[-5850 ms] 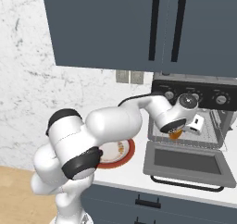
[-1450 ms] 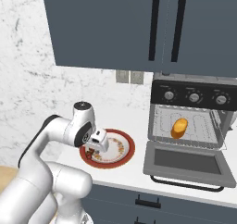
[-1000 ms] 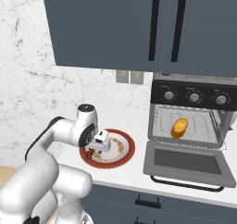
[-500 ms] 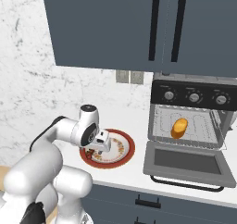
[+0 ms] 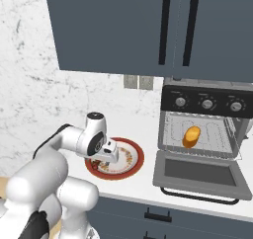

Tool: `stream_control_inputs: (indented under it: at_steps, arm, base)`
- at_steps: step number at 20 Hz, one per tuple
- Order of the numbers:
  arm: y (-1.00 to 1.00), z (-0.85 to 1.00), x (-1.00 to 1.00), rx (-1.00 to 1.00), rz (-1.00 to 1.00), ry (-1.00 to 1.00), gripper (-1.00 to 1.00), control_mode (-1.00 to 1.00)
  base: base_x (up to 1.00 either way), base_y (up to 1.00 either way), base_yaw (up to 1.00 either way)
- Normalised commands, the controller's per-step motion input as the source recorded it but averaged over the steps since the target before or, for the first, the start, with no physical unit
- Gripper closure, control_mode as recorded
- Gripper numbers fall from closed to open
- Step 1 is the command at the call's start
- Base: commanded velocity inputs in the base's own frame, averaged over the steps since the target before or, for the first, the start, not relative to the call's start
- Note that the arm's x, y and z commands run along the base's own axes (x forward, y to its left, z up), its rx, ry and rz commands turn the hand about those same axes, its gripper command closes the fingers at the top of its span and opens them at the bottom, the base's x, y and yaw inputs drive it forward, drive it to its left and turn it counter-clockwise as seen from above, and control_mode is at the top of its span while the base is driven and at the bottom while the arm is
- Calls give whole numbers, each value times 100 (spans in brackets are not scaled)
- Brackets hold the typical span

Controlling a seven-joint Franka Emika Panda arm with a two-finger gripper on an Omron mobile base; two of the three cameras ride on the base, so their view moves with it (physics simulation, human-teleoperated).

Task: Pick up the kebab skewer and baguette bread, and place them inside the toaster oven. Close the toaster oven door and start by setting the timer.

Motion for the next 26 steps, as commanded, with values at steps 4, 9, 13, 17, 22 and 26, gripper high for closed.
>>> stream_control_inputs:
  at_steps: [4,9,13,17,22,26]
  arm:
    - [2,-24,0,0,0,0,-100,-100]
    - [0,-21,0,0,0,0,-100,-100]
    - [3,-26,0,0,0,0,100,-100]
    - [0,-33,0,0,0,0,100,-100]
    - [0,-27,0,0,0,0,100,-100]
    - [-4,29,0,0,2,0,100,-100]
  base:
    - [0,0,0]
    - [0,0,0]
    - [0,0,0]
    - [0,0,0]
    - [0,0,0]
    - [0,0,0]
